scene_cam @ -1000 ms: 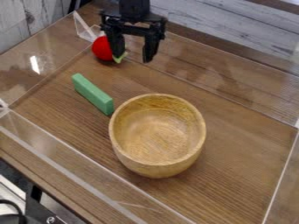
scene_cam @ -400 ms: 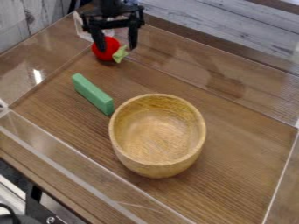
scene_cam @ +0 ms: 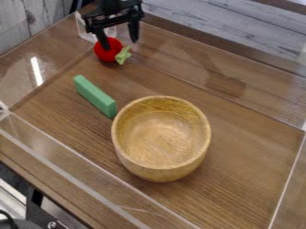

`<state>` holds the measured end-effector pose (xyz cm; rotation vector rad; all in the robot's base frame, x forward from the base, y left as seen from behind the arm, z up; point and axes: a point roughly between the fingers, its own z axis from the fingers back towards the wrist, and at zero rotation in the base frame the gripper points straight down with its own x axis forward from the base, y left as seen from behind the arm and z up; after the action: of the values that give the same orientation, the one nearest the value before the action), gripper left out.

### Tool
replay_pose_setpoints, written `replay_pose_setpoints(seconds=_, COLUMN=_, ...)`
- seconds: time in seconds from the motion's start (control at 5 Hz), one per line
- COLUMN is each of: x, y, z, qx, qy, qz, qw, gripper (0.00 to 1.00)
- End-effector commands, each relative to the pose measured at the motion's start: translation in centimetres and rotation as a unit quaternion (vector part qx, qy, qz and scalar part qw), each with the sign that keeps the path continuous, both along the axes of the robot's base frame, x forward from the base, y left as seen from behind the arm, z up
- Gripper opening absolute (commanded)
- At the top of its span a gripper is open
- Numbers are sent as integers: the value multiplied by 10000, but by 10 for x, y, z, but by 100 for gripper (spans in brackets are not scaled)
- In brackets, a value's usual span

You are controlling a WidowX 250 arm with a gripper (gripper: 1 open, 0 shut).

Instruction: Move the red object to the right side of the table

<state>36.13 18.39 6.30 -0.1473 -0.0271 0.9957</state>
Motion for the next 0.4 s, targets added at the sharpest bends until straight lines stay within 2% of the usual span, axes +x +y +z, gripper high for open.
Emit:
replay_pose_setpoints(seconds=0.0, x=7, y=19, z=23, qx=137, qy=-323, qz=667, qw=9972, gripper=0)
replay_pose_setpoints(seconds=0.2, x=7, y=19, z=17, qx=96, qy=-375, qz=938, qw=9948, gripper=100)
